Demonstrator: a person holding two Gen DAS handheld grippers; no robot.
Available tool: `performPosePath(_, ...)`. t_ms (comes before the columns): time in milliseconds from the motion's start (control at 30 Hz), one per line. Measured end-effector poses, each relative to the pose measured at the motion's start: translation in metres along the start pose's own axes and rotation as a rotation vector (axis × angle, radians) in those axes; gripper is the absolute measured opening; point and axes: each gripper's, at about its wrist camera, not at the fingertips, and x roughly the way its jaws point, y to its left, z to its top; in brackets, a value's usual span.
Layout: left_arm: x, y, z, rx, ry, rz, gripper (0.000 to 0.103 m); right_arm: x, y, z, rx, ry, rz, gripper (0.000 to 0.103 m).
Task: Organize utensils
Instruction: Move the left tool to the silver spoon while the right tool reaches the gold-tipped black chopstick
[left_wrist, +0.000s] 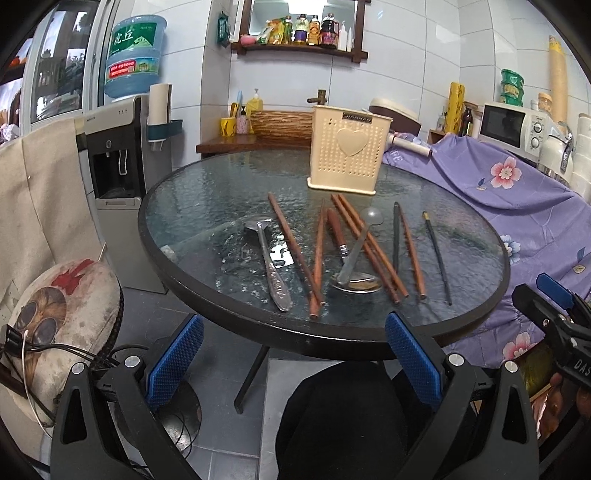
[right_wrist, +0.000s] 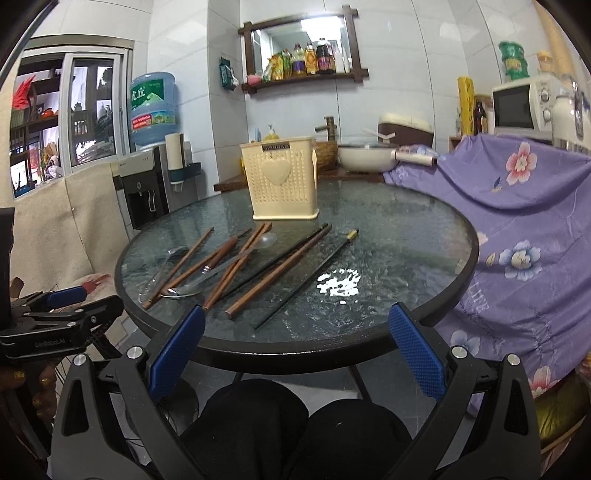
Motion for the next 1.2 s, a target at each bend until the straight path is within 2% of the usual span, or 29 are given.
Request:
performPosePath(100,0.010,0.004,0.007,0.003,0.020,0.007,0.096,0.016,-0.008,0.002,0.027,0.042,-0.003,0.098)
performPosePath(300,0.036,0.013,0.031,0.012,0.048,0.023,0.074,0.050,-0.006,0.005,-0.034,0.102,-0.010,0.098)
performPosePath(367,0.045,0.017,0.037,0.011,0.061,0.032,0.074,0.063,-0.006,0.009,-0.047,0.118,-0.002,0.097)
performPosePath(700,0.083,0.038,0.060,-0.051,0.145,0.040,0.074,0.119,-0.018,0.046,-0.005,0.221,0.012,0.067)
performPosePath(1133,0.115,0.043,0.081,-0.030,0.214,0.026,0.073,0.192,-0.035,0.082,0.033,0.381,-0.082,0.042)
performPosePath(1200,0.119,0.043,0.083,-0.022,0.225,0.025,0.070,0.198,-0.039,0.083,0.039,0.394,-0.100,0.039)
